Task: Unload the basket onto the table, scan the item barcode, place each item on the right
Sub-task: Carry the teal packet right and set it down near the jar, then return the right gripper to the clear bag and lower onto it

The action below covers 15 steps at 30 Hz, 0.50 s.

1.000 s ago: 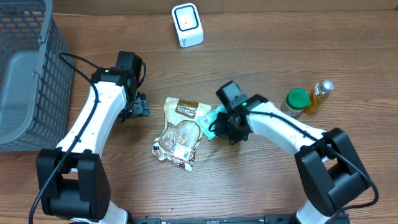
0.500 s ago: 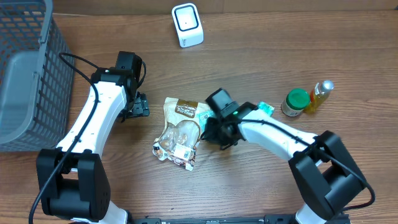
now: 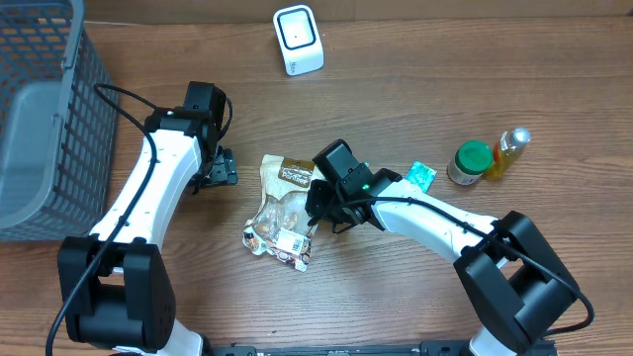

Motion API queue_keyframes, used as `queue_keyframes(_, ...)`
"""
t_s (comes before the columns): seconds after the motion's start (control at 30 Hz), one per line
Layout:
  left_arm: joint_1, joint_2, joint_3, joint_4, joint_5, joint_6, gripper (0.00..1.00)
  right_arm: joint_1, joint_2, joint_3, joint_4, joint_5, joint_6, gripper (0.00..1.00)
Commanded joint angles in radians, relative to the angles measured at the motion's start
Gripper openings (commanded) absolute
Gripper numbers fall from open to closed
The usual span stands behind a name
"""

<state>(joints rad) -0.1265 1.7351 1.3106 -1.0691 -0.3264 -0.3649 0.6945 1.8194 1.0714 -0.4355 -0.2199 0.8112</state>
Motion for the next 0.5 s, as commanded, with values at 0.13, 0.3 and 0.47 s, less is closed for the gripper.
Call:
queue_keyframes(0.13,0.002,-0.019,0.017,0.001,-0.013,-0.013,1.0,-0.002,-0.016,-0.005,-0.05,0.109,0.004,0.16)
queue_keyframes(0.3,0.002,-0.019,0.017,0.001,-0.013,-0.014,0.99,-0.002,-0.016,-0.005,-0.072,0.176,0.003,0.17)
queue_keyframes(0.47,0.002,-0.019,0.017,0.001,-0.013,-0.013,1.0,-0.002,-0.016,-0.005,-0.108,0.164,0.005,0.17)
